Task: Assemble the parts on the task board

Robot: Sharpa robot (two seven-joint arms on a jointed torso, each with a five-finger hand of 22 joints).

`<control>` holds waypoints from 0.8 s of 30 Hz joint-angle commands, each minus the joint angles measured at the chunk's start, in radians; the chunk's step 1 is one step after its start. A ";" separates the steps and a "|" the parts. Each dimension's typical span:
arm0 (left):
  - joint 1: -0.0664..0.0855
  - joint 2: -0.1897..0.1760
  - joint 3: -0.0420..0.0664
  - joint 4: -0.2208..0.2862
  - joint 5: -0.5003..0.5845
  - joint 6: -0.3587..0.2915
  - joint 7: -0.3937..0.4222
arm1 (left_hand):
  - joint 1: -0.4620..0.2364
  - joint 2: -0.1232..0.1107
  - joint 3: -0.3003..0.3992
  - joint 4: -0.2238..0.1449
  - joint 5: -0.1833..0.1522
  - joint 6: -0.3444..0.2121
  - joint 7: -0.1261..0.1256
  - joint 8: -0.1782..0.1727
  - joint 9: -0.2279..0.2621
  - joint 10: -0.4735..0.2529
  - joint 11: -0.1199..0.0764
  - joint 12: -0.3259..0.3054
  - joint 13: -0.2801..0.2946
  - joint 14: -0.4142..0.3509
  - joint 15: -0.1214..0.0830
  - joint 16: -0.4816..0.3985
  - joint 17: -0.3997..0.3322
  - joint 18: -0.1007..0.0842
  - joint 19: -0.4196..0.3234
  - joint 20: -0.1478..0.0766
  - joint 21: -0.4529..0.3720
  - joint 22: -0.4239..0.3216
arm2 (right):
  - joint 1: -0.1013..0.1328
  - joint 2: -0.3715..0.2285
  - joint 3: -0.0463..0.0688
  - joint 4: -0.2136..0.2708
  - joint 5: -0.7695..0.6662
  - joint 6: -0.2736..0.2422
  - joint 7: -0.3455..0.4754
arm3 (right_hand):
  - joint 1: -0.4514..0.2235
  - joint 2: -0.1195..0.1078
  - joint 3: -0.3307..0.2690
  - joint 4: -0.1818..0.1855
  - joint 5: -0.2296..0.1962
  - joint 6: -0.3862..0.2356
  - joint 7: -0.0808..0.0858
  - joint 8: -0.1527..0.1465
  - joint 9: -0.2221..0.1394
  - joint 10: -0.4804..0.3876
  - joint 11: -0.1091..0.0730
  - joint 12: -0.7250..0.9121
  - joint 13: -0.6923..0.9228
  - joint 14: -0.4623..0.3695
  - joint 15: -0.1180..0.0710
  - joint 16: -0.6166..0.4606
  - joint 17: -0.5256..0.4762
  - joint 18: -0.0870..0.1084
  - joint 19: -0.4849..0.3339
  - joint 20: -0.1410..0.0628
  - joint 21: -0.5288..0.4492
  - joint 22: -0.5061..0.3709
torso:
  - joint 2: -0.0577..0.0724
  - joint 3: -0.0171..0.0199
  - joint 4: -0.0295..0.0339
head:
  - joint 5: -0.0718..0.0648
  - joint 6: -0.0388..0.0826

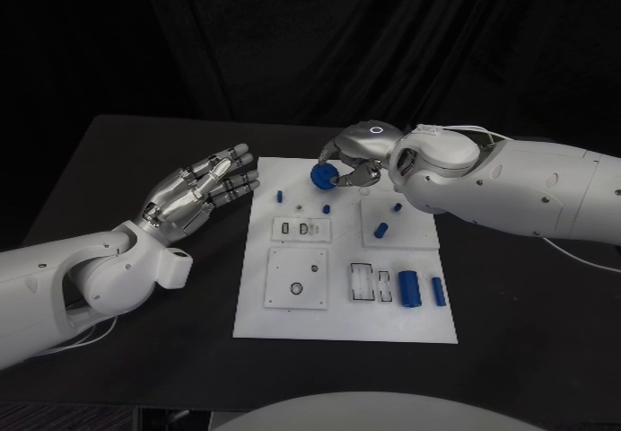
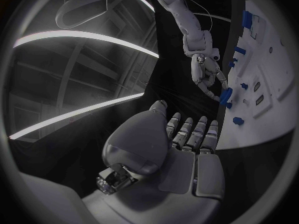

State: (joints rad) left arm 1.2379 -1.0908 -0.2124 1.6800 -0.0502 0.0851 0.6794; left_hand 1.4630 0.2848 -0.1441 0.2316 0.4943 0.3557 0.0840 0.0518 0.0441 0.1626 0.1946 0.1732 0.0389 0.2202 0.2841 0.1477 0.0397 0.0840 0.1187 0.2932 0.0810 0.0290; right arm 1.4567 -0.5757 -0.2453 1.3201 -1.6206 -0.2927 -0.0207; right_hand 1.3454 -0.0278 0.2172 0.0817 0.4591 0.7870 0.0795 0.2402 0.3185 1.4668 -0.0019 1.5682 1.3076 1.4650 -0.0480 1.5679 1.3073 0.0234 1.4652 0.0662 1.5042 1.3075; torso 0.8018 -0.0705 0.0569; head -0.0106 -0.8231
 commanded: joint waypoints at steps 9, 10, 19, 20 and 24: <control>-0.001 0.006 0.001 -0.002 0.004 0.014 0.019 | 0.007 0.001 0.004 0.002 0.007 0.000 0.007 0.005 0.002 0.004 0.005 0.004 0.002 0.006 0.002 0.003 0.001 -0.007 0.005 0.001 0.003 0.001 | -0.019 0.033 0.001 -0.044 -0.006 0.045 -0.007 | -0.002 -0.009 0.023 0.003 -0.009 -0.036 0.009 0.124 0.319 0.104 0.010 0.003 0.263 0.106 0.004 0.003 0.263 0.000 0.043 0.002 -0.019 0.231 | 0.001 0.0016 0.0000 | -0.004 -0.003; -0.001 0.006 0.001 -0.003 0.004 0.014 0.019 | 0.007 0.001 0.004 0.002 0.007 0.000 0.007 0.005 0.002 0.004 0.005 0.004 0.002 0.006 0.002 0.003 0.001 -0.007 0.005 0.001 0.003 0.001 | -0.019 0.034 0.001 -0.045 -0.006 0.046 -0.006 | -0.003 -0.011 0.027 0.004 -0.009 -0.048 0.010 0.104 0.309 0.104 0.011 0.003 0.263 0.106 0.005 0.003 0.263 0.001 0.042 0.003 -0.021 0.231 | 0.001 0.0018 -0.0014 | -0.003 -0.003; -0.001 0.009 0.001 -0.005 0.004 0.015 0.016 | 0.007 0.001 0.006 0.002 0.007 0.000 0.007 0.005 0.002 0.005 0.006 0.005 0.002 0.007 0.002 0.005 0.001 -0.008 0.005 0.001 0.003 0.001 | -0.024 0.048 0.001 -0.053 -0.006 0.051 -0.001 | -0.007 -0.023 0.051 0.012 -0.014 -0.090 0.007 0.003 0.251 0.104 0.010 0.003 0.263 0.106 0.006 0.003 0.263 0.006 0.027 0.005 -0.042 0.224 | 0.000 0.0017 0.0003 | -0.005 -0.003; -0.001 0.009 0.001 -0.006 0.004 0.015 0.016 | 0.007 0.001 0.006 0.002 0.007 0.000 0.007 0.005 0.002 0.005 0.006 0.005 0.002 0.007 0.002 0.005 0.001 -0.008 0.005 0.001 0.003 0.001 | -0.024 0.048 0.001 -0.054 -0.006 0.052 -0.001 | -0.008 -0.026 0.055 0.013 -0.018 -0.100 0.007 -0.017 0.237 0.104 0.009 0.003 0.263 0.106 0.006 0.003 0.263 0.009 0.021 0.004 -0.051 0.221 | 0.000 0.0015 -0.0004 | -0.005 -0.003; -0.001 0.009 0.001 -0.007 0.004 0.014 0.014 | 0.007 0.000 0.007 0.002 0.007 -0.004 0.006 0.004 0.001 0.004 0.007 0.004 0.001 0.008 0.003 0.005 0.001 -0.008 0.005 0.001 0.003 0.001 | -0.025 0.052 0.001 -0.056 -0.006 0.054 0.000 | -0.009 -0.032 0.064 0.015 -0.041 -0.146 -0.005 -0.086 0.182 0.104 0.000 0.003 0.263 0.106 -0.001 0.003 0.263 0.020 -0.010 0.000 -0.097 0.205 | 0.000 0.0008 -0.0014 | -0.009 -0.004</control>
State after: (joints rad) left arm 1.2379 -1.0834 -0.2124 1.6722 -0.0501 0.0872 0.6789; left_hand 1.4631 0.2848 -0.1442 0.2317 0.4943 0.3521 0.0876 0.0518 0.0441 0.1661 0.1982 0.1732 0.0397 0.2209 0.2847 0.1472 0.0394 0.0841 0.1186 0.2932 0.0810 0.0290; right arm 1.4349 -0.5247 -0.2451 1.2656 -1.6207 -0.2536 -0.0208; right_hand 1.3363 -0.0476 0.2764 0.0967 0.4213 0.6474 0.0757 0.1666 0.5142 1.4666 0.0057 1.5682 1.3076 1.4650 -0.0480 1.5679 1.3073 0.0244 1.4633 0.0658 1.4139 1.3078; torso 0.8021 -0.0685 0.0557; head -0.0173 -0.8268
